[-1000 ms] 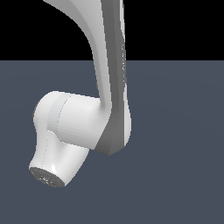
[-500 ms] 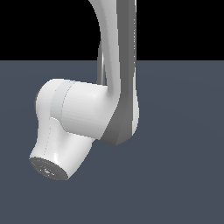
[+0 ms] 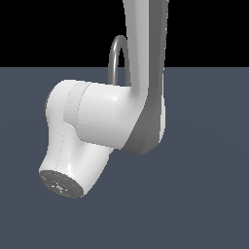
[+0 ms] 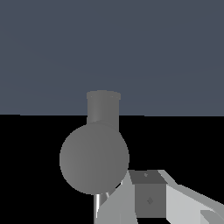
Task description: Turn on the faucet by rotating a designated handle.
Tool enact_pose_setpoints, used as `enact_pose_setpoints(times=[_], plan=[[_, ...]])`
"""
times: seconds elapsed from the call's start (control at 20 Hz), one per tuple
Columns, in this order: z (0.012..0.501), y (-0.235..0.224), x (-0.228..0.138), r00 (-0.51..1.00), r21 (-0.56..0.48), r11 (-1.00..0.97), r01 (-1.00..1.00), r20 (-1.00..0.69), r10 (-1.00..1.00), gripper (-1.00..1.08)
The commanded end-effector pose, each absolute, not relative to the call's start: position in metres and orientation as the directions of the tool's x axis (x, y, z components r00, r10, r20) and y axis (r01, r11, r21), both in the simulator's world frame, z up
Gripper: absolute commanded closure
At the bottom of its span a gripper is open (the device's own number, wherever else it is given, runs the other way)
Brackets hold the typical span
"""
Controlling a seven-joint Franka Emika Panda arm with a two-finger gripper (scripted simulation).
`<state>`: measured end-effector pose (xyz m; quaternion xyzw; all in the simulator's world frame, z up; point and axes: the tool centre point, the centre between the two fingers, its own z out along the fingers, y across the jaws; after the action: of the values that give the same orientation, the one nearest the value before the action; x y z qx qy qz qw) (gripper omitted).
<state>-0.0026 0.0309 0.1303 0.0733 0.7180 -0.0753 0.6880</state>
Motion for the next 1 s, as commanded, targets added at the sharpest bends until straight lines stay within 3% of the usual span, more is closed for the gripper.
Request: enact_pose_setpoints(times=[0.0, 0.35, 0.4, 0.95], plan=[[0.147, 0.016, -0.005, -0.018, -0.005, 0.975, 0.224, -1.0, -0.001, 1.08], [0.165, -0.002, -0.009, -0.002, -0.001, 0.975, 0.223, -1.0, -0.001, 1.08], [0.152, 0.02, -0.01, -0.026, -0.001, 0.983, 0.186, -1.0, 0.004, 1.08], [0.146, -0.041, -0.018, -0.001, -0.001, 0.975, 0.221, -1.0, -0.001, 1.08]])
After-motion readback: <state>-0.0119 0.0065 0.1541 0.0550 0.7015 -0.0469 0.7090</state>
